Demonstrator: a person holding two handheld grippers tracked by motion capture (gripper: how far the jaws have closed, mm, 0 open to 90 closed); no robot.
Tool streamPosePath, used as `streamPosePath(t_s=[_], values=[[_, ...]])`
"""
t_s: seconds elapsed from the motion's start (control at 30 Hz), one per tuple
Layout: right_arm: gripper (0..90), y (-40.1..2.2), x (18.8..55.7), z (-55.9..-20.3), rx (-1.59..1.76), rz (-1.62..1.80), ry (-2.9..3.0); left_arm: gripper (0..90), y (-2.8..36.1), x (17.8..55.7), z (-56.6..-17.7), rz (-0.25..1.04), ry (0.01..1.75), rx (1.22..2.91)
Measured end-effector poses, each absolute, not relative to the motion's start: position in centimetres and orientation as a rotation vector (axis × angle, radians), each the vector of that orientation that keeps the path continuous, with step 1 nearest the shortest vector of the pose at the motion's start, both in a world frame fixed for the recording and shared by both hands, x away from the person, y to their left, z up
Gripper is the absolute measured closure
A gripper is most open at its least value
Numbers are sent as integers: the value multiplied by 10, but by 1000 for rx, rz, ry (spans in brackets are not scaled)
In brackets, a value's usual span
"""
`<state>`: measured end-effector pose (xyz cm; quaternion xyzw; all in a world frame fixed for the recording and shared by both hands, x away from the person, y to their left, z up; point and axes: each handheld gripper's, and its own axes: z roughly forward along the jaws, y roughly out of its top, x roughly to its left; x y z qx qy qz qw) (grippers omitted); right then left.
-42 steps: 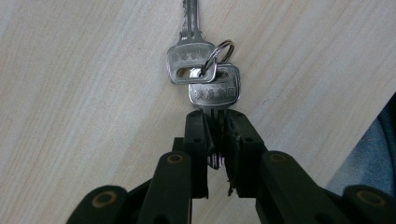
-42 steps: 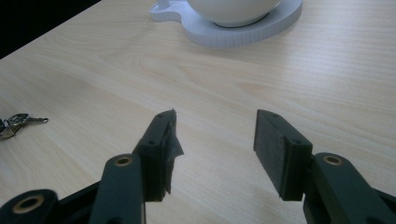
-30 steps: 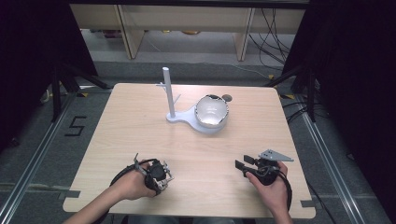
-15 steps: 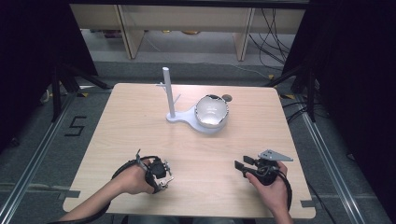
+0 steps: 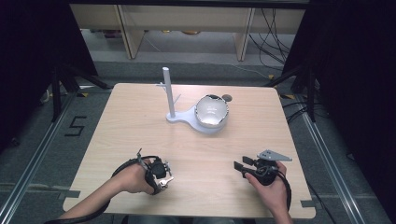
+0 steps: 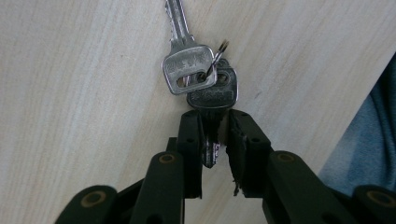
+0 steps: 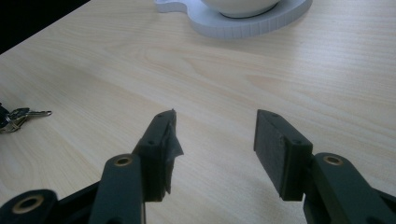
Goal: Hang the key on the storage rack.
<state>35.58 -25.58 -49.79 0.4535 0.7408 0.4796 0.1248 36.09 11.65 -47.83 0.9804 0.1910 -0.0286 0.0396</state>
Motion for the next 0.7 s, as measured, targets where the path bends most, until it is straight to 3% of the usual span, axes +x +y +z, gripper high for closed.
streamPosePath(t_s=[0.17, 0.7], values=[[498, -255, 354, -496, 1346, 1369, 2181, 756, 111, 357, -479, 3, 519, 3039], [499, -256, 355, -497, 1318, 1363, 2185, 812, 112, 355, -478, -18, 551, 3049]])
